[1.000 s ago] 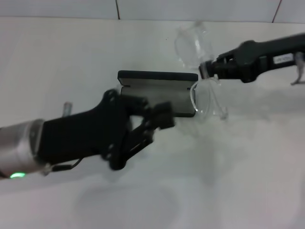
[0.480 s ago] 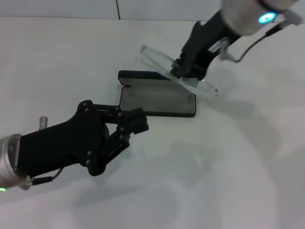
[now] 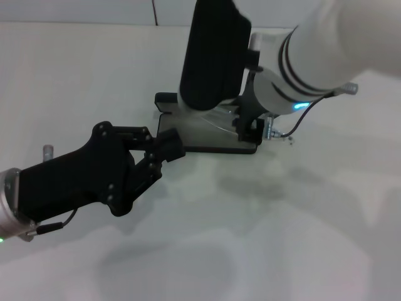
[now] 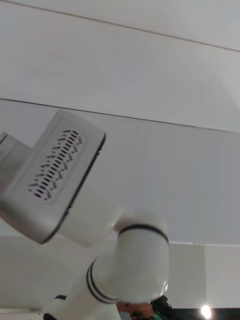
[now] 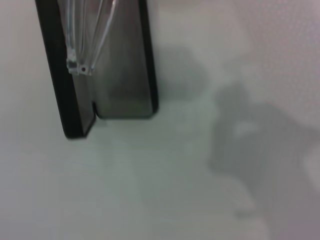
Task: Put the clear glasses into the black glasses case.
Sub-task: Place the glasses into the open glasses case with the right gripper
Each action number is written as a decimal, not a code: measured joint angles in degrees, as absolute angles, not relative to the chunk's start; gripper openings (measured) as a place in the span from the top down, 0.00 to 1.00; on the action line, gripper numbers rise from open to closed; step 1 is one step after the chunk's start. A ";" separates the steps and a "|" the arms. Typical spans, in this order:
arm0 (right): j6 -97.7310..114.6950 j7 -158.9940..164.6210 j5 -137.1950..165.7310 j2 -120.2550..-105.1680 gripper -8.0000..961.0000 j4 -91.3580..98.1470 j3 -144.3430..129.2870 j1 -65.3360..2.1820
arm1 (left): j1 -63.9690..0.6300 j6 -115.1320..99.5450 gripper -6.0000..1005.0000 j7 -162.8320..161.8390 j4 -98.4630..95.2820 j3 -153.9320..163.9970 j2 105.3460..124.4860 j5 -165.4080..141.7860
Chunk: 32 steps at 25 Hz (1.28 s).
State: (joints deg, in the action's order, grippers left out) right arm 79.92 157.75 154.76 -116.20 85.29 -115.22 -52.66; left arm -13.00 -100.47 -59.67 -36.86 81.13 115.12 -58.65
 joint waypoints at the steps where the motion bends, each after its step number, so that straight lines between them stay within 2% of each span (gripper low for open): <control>1: 79.56 159.44 156.40 -116.18 0.90 85.29 -116.76 -52.74 | -13.15 -100.40 0.91 -59.76 -36.82 80.90 115.18 -58.89; 32: 65.98 160.61 158.74 -116.13 0.91 76.68 -123.23 -54.06 | -13.59 -99.63 0.91 -59.58 -35.85 80.16 116.37 -59.18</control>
State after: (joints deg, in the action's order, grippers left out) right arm 65.98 160.61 158.74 -116.13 76.68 -123.23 -54.06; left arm -13.59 -99.63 -59.58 -35.85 80.16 116.37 -59.18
